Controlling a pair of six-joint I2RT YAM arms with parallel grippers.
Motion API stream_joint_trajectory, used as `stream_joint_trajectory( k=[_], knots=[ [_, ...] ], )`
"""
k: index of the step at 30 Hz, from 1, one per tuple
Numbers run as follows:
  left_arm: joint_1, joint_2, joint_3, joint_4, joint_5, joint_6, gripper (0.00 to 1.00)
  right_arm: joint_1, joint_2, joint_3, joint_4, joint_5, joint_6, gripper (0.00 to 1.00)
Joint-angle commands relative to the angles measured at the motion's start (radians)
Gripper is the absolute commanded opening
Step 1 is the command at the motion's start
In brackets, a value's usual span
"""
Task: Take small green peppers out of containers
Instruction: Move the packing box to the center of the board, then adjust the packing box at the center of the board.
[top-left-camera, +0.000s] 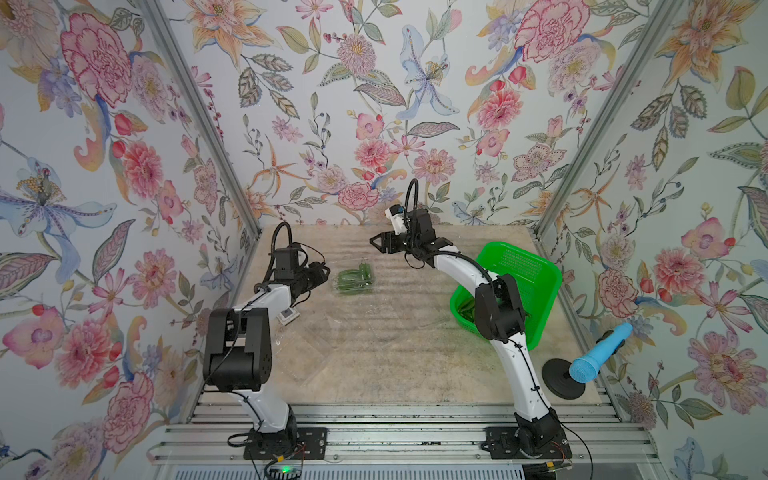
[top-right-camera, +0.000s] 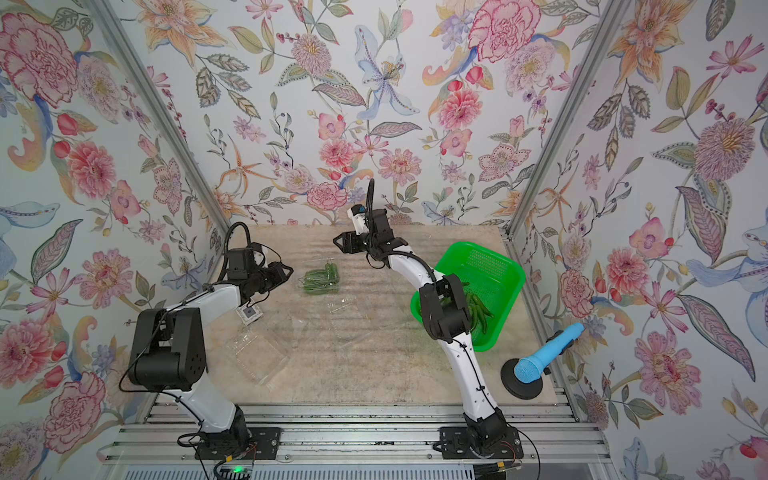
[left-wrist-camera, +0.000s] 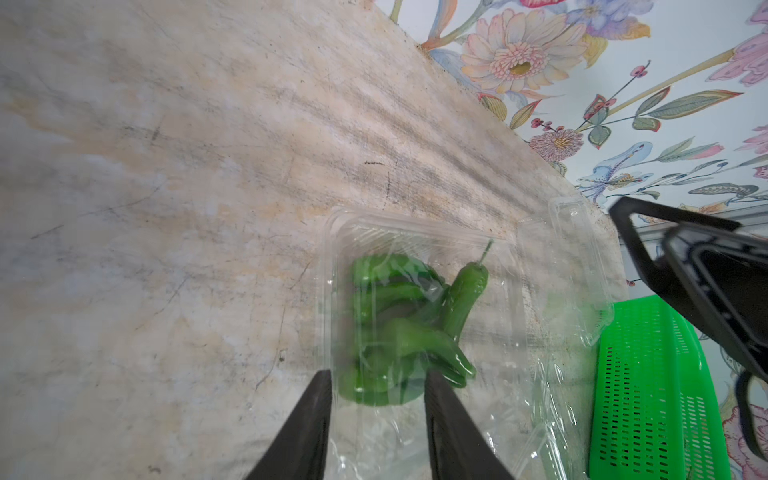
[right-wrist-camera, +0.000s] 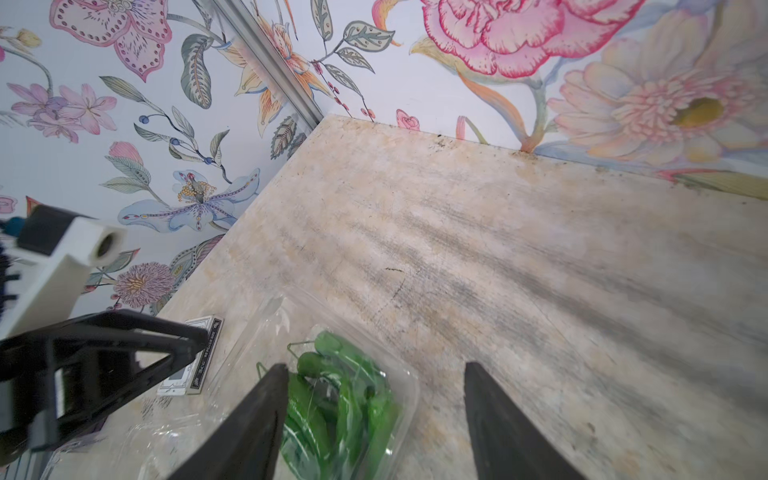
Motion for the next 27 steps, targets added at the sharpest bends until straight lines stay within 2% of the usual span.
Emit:
stream_joint_trajectory(
  k=[1, 3, 7, 9, 12, 17, 27],
  knots=[
    [0.001, -0.165, -0.114, 0.03, 0.022, -0.046, 0.39, 0.009, 0.095, 0.127, -0.098, -0.032, 0.018, 0.69],
    [-0.008, -0.245, -0.211, 0.064, 0.05, -0.081, 0.38, 0.007, 0.133, 0.172, -0.102, -0.052, 0.028, 0.69],
    [-0.047, -0.359, -0.431, 0.275, 0.131, -0.234, 0.37, 0.011, 0.205, 0.239, -0.103, -0.1, 0.047, 0.7],
    [-0.081, -0.381, -0.51, 0.345, 0.124, -0.282, 0.37, 0.016, 0.232, 0.259, -0.103, -0.124, 0.048, 0.7],
    [-0.125, -0.358, -0.557, 0.406, 0.108, -0.309, 0.37, 0.025, 0.252, 0.267, -0.084, -0.142, 0.057, 0.69],
    [-0.136, -0.274, -0.526, 0.444, 0.081, -0.296, 0.36, 0.031, 0.256, 0.267, -0.052, -0.139, 0.072, 0.71],
    [-0.127, -0.02, -0.405, 0.535, 0.085, -0.31, 0.35, 0.018, 0.275, 0.271, -0.026, -0.142, 0.066, 0.72]
  ],
)
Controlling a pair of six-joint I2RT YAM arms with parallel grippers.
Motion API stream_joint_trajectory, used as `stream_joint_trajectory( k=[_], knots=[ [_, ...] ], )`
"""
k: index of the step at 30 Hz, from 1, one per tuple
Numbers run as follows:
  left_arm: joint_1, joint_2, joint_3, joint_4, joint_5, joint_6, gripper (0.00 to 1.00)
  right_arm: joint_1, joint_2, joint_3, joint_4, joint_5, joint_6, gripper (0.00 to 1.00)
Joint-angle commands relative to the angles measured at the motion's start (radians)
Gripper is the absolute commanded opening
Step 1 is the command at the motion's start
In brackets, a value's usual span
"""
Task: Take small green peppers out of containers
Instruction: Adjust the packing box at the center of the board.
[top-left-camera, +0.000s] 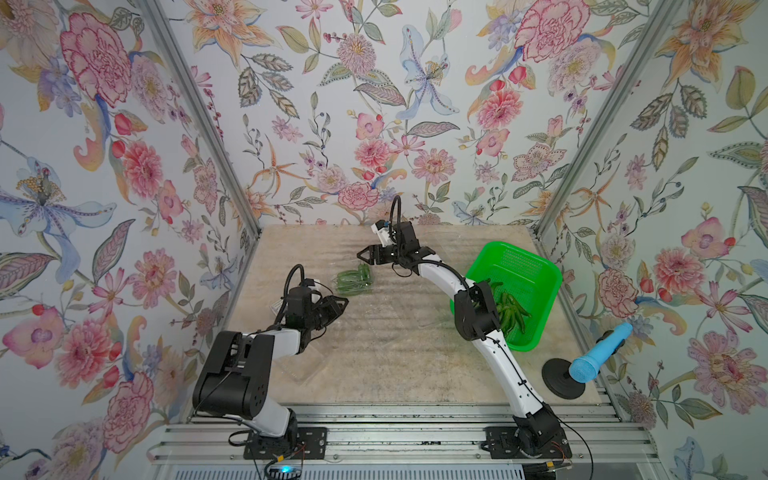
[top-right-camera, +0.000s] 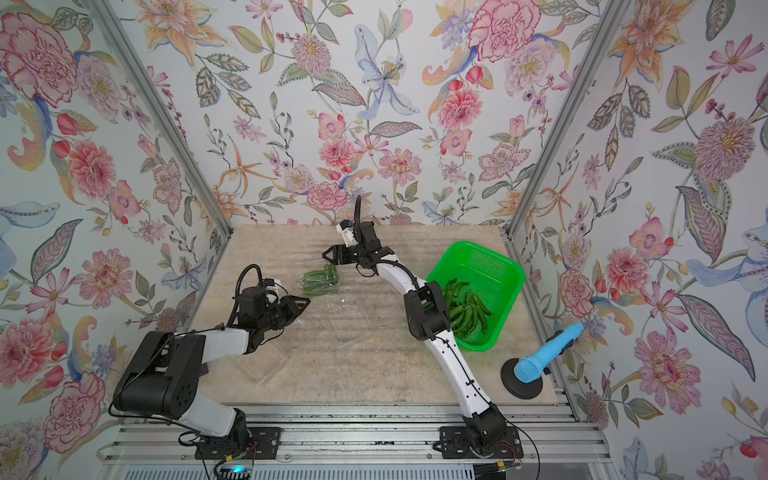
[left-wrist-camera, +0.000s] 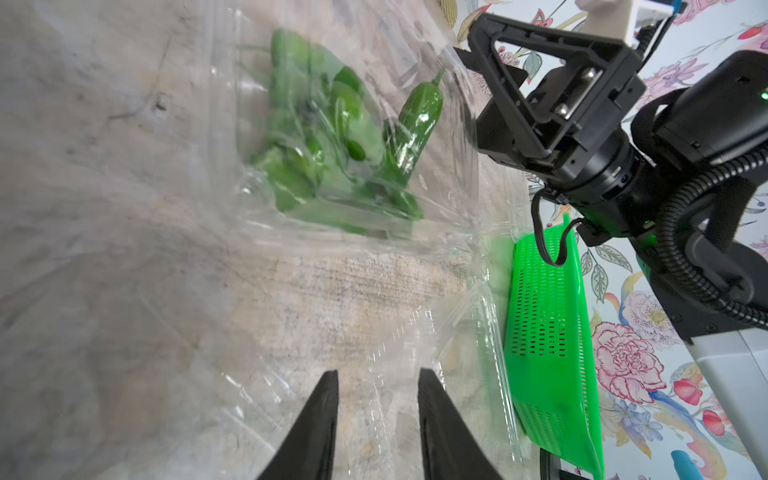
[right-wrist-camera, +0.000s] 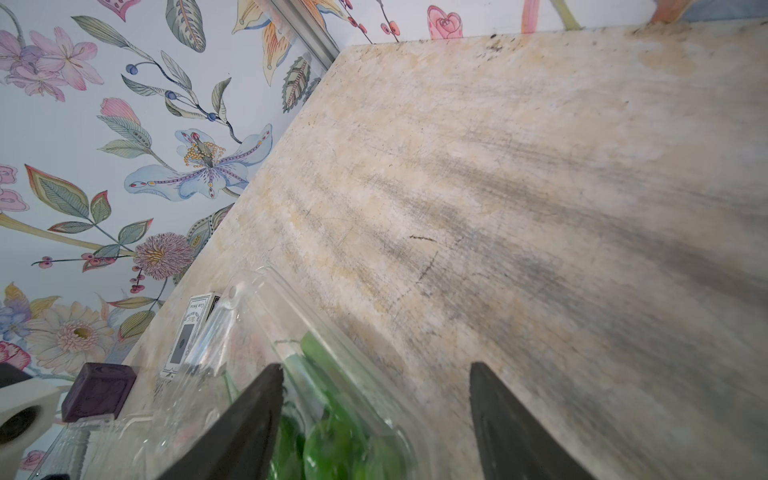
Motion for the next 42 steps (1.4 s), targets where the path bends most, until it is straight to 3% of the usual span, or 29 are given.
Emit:
stream_joint_trajectory(
  k=[1, 21, 42],
  knots=[
    [0.009, 0.051, 0.04, 0.052, -0.015, -0.016, 0.35, -0.007, 0.021, 0.024, 0.024, -0.022, -0.005, 0.72],
    [0.039, 0.179, 0.126, 0.117, -0.039, -0.039, 0.34, -0.006, 0.004, -0.041, 0.022, -0.093, -0.093, 0.68],
    [0.057, 0.239, 0.121, 0.242, -0.026, -0.1, 0.33, 0.004, -0.146, -0.289, 0.051, -0.075, -0.138, 0.61]
  ],
)
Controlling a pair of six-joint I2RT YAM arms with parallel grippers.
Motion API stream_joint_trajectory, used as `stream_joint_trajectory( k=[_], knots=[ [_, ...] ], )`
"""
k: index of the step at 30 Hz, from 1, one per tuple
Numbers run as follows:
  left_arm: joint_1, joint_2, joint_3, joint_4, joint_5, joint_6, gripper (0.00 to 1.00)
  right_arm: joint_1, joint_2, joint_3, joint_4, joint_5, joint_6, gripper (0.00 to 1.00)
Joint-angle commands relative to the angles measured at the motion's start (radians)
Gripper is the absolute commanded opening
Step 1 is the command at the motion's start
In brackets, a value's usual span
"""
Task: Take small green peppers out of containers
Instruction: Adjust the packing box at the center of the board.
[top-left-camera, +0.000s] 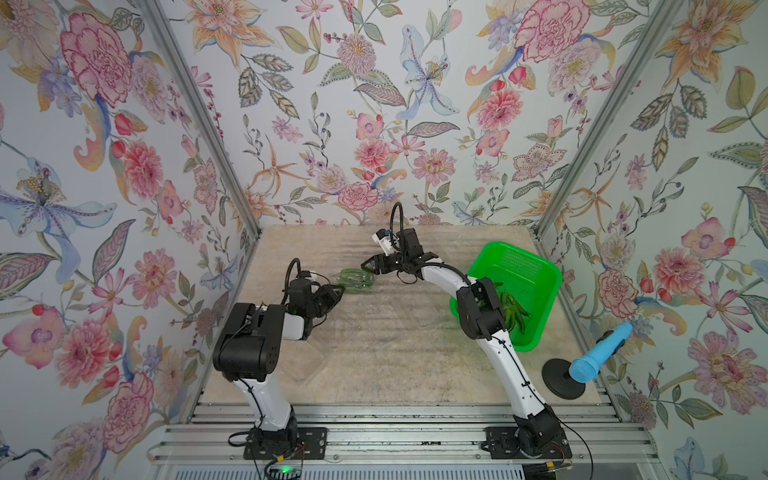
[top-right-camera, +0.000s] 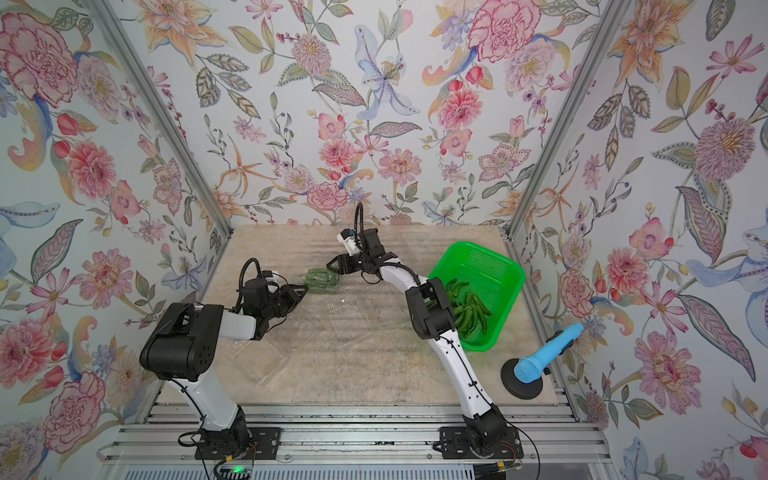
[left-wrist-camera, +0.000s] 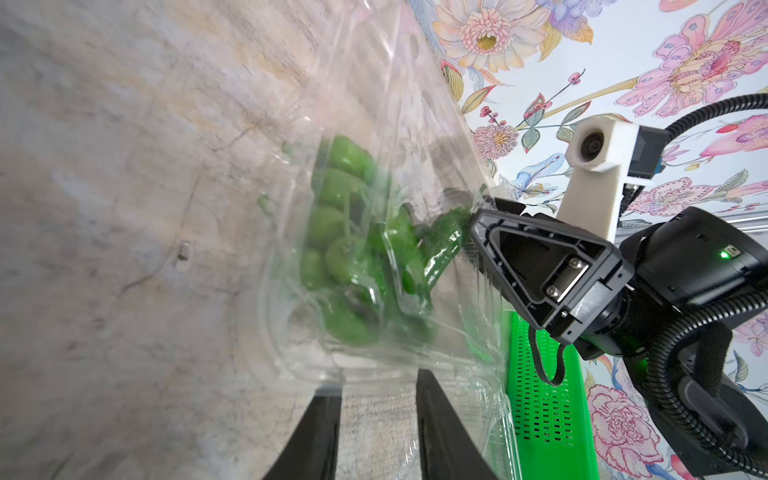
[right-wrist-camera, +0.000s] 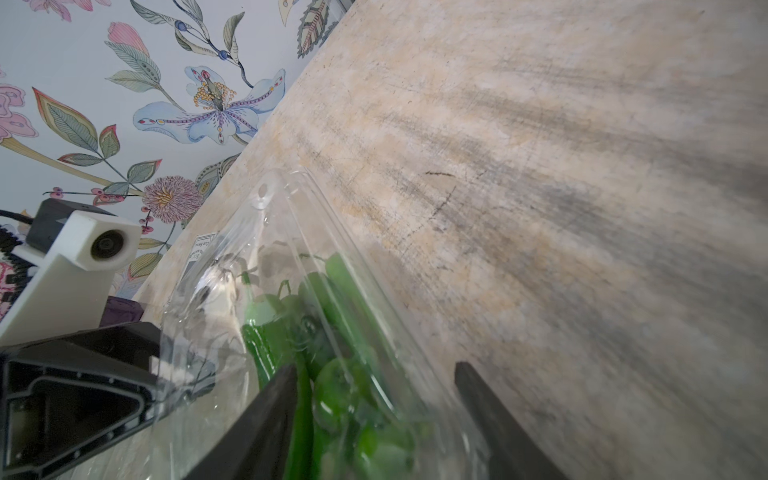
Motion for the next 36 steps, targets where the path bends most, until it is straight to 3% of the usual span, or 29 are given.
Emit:
stream_joint_trajectory(
  k=[1, 13, 36],
  knots=[
    [0.011, 0.021, 0.007, 0.056, -0.003, -0.027, 0.33, 0.008, -0.05, -0.046, -0.01, 0.013, -0.03, 0.61],
    [0.011, -0.024, -0.036, -0.016, 0.014, 0.008, 0.32, 0.005, -0.058, -0.051, -0.01, 0.027, -0.022, 0.61],
    [0.014, 0.081, 0.07, -0.002, 0.017, 0.002, 0.32, 0.009, -0.085, -0.088, -0.01, 0.016, -0.028, 0.61]
  ],
)
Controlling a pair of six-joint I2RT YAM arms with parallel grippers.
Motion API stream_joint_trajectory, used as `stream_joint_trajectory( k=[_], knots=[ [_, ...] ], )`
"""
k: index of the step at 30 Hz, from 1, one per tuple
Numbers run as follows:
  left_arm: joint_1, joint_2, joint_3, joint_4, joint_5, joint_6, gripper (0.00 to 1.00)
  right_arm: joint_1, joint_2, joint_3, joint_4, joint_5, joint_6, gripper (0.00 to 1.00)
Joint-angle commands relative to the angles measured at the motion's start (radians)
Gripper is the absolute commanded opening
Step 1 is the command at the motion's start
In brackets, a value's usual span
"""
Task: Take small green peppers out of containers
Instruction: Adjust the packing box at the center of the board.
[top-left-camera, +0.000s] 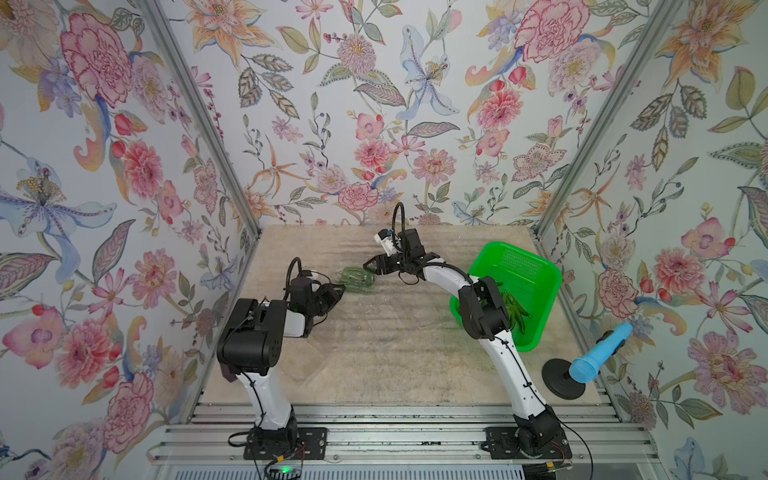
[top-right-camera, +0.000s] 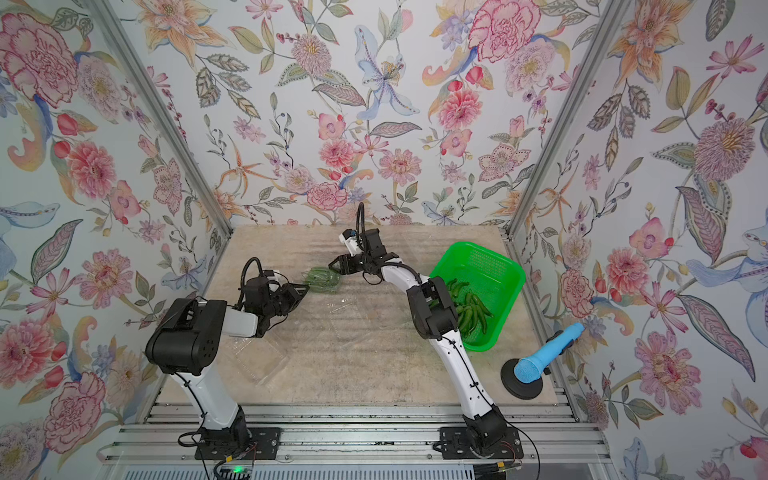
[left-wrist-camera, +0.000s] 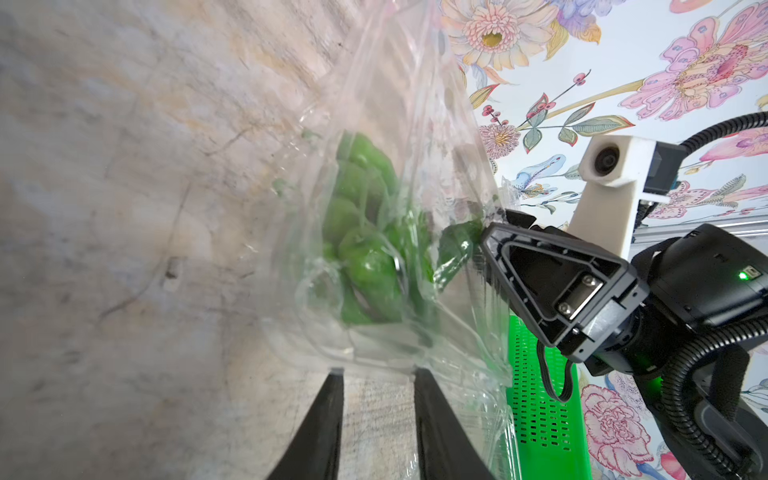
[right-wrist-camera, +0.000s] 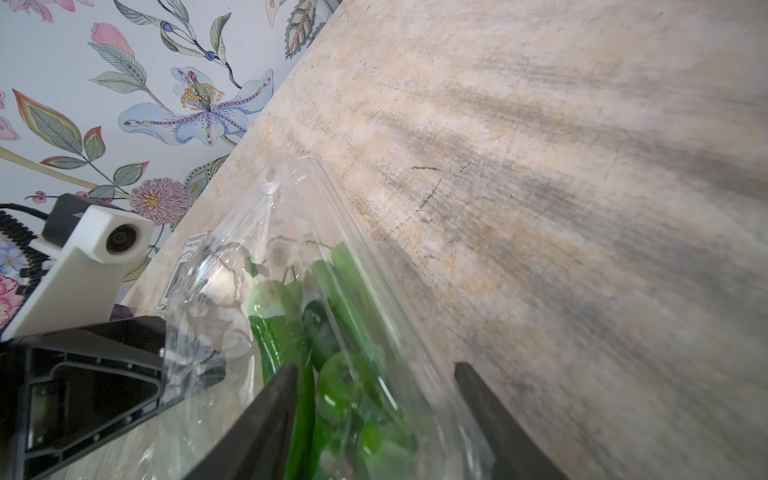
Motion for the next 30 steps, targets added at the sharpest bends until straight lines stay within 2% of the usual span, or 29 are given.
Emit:
stream_joint_trajectory(
  k=[1, 9, 16, 30],
  knots=[
    [0.008, 0.028, 0.028, 0.006, -0.008, 0.01, 0.32, 0.013, -0.054, -0.038, -0.022, -0.02, -0.03, 0.61],
    [0.017, 0.063, 0.032, 0.091, 0.011, -0.042, 0.32, 0.02, -0.079, -0.097, -0.022, -0.023, -0.051, 0.61],
    [0.021, 0.128, -0.004, 0.274, 0.032, -0.139, 0.32, 0.026, -0.096, -0.138, -0.023, -0.034, -0.062, 0.61],
    [0.021, 0.145, 0.005, 0.311, 0.028, -0.146, 0.32, 0.029, -0.108, -0.163, -0.042, -0.066, -0.081, 0.61]
  ],
)
